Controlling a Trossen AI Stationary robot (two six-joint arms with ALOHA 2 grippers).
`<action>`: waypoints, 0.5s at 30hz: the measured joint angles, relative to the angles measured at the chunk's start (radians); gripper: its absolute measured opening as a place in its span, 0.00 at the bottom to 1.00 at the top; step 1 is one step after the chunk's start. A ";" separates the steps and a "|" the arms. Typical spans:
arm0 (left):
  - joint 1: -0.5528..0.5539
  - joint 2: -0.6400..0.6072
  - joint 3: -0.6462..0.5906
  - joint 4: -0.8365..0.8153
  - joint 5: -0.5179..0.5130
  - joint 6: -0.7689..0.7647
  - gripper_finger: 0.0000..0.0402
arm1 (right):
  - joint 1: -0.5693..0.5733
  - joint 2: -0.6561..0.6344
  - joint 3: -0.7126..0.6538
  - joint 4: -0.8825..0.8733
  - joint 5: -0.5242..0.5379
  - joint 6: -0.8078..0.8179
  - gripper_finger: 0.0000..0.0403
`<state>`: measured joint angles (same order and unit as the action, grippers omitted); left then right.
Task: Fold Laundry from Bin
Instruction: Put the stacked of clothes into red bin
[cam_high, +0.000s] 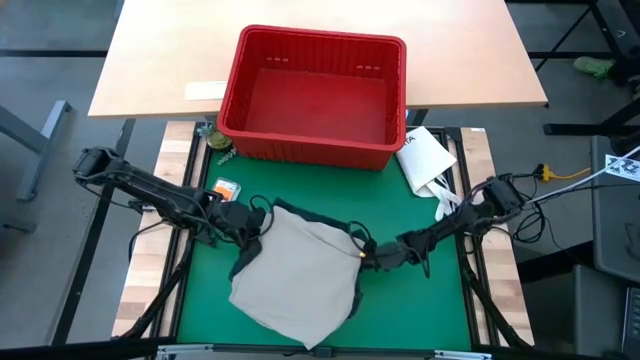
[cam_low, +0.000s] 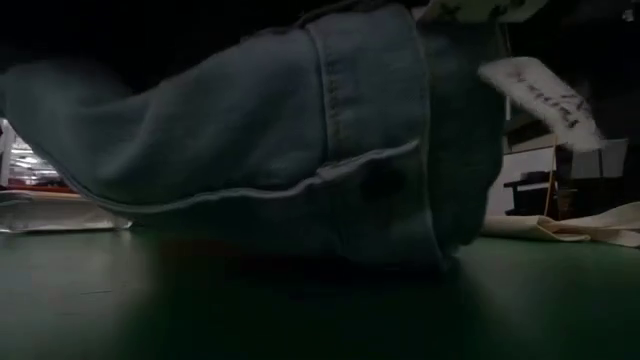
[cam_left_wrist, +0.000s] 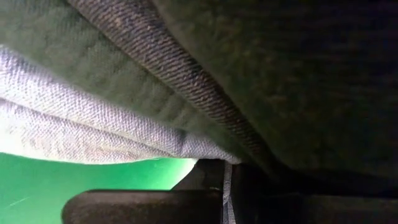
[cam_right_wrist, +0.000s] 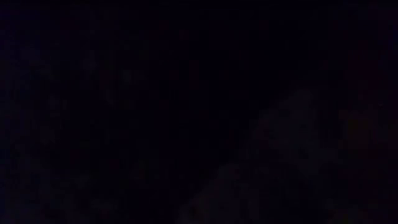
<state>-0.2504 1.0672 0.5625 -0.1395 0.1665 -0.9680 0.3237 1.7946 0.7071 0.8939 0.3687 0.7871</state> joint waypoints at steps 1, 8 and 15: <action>0.000 -0.003 0.000 -0.012 -0.004 0.000 0.00 | -0.003 -0.003 0.000 -0.003 -0.004 -0.008 0.01; 0.000 -0.002 0.002 -0.082 -0.005 0.000 0.00 | -0.026 -0.006 0.000 -0.075 -0.058 -0.026 0.01; -0.020 -0.002 0.003 -0.158 -0.007 0.000 0.01 | -0.026 -0.006 0.001 -0.179 -0.159 -0.025 0.01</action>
<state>-0.2703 1.0657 0.5659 -0.2977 0.1598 -0.9678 0.2977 1.7882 0.7078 0.7146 0.2095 0.7625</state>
